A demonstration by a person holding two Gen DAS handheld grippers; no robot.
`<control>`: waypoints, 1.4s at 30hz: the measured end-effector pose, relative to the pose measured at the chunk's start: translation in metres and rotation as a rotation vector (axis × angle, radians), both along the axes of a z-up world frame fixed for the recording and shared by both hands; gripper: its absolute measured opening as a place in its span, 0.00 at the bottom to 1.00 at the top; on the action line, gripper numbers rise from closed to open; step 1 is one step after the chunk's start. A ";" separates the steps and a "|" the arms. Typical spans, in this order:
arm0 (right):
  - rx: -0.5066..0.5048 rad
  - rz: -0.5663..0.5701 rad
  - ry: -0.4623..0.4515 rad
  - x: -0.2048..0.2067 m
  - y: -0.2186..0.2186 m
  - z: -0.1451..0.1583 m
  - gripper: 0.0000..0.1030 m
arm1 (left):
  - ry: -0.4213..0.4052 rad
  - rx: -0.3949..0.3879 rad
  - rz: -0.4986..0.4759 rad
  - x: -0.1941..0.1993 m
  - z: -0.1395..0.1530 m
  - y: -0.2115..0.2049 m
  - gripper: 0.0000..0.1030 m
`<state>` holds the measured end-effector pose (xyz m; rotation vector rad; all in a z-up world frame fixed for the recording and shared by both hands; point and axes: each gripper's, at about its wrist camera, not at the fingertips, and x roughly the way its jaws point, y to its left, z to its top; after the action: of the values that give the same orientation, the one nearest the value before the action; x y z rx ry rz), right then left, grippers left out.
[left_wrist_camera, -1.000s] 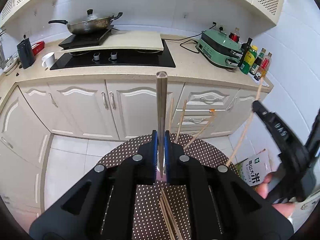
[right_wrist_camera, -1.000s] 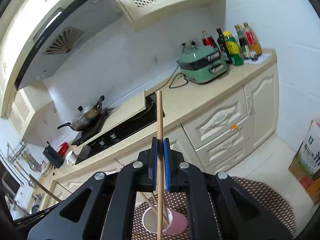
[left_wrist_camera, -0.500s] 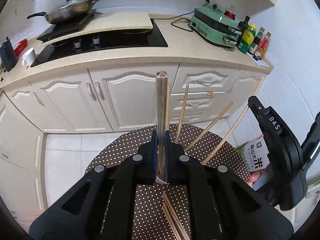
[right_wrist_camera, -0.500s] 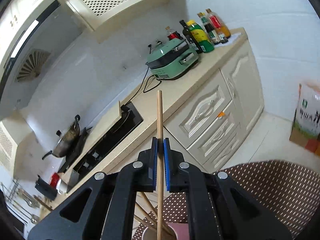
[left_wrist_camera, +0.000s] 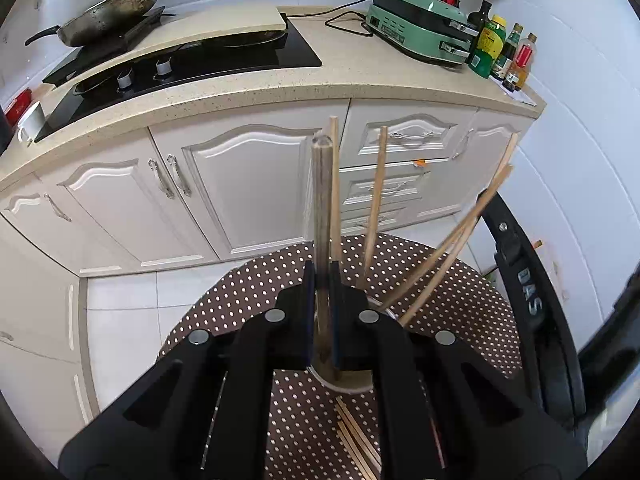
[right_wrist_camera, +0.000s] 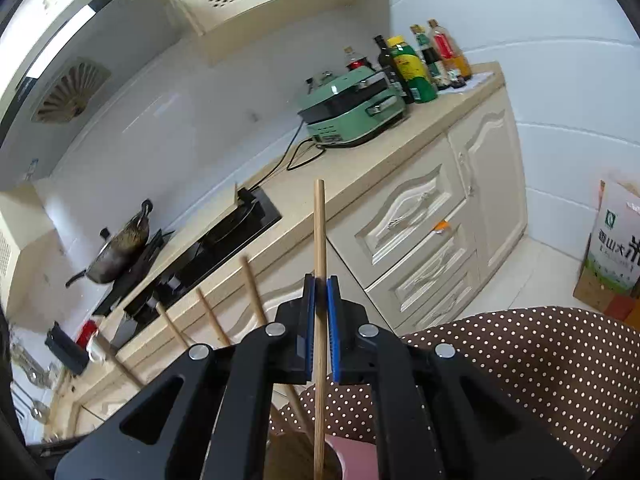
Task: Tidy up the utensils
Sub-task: 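Carry both chopsticks over the pink cup and lower them in, then open both grippers to release the chopsticks into the pink cup, then withdraw both open grippers from the cup toward the loose chopsticks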
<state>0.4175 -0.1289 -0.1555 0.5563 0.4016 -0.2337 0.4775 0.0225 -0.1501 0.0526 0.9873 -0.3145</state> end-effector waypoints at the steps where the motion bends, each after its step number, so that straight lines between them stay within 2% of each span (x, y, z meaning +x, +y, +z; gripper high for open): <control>1: -0.008 0.012 0.004 0.001 0.002 -0.001 0.04 | -0.011 -0.006 0.010 0.002 -0.002 0.001 0.07; 6: -0.012 0.084 0.053 0.004 0.011 -0.013 0.04 | -0.007 -0.075 0.025 0.012 -0.015 0.007 0.07; 11: -0.025 0.159 0.090 0.007 0.015 -0.016 0.05 | -0.020 -0.096 0.020 0.014 -0.023 0.009 0.07; 13: -0.032 0.175 0.121 0.008 0.015 -0.015 0.09 | -0.011 -0.088 0.004 0.013 -0.025 0.008 0.09; 14: -0.025 0.182 0.142 0.008 0.013 -0.015 0.10 | 0.001 -0.083 -0.002 0.013 -0.027 0.008 0.15; 15: -0.014 0.188 0.151 0.008 0.012 -0.015 0.18 | 0.009 -0.078 -0.006 0.012 -0.028 0.008 0.30; 16: -0.002 0.187 0.165 0.006 0.009 -0.015 0.22 | 0.017 -0.071 -0.001 0.010 -0.031 0.009 0.38; 17: 0.003 0.186 0.174 0.004 0.006 -0.015 0.24 | 0.011 -0.067 0.016 0.008 -0.032 0.011 0.49; 18: 0.007 0.194 0.185 0.002 0.002 -0.014 0.29 | 0.004 -0.076 0.028 0.006 -0.032 0.015 0.52; 19: 0.003 0.197 0.193 0.001 0.001 -0.014 0.36 | 0.000 -0.098 0.028 0.003 -0.032 0.018 0.52; 22: -0.024 0.208 0.209 -0.004 -0.002 -0.010 0.43 | 0.017 -0.090 0.038 0.000 -0.034 0.020 0.52; 32: -0.033 0.241 0.243 -0.016 -0.007 0.010 0.54 | -0.004 -0.070 0.056 -0.013 -0.025 0.022 0.53; 42: -0.036 0.355 0.248 -0.039 -0.012 0.028 0.69 | -0.058 -0.031 0.113 -0.050 -0.003 0.019 0.57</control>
<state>0.3784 -0.1411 -0.1276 0.4129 0.7267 0.0329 0.4275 0.0417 -0.1527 -0.0226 0.9234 -0.2232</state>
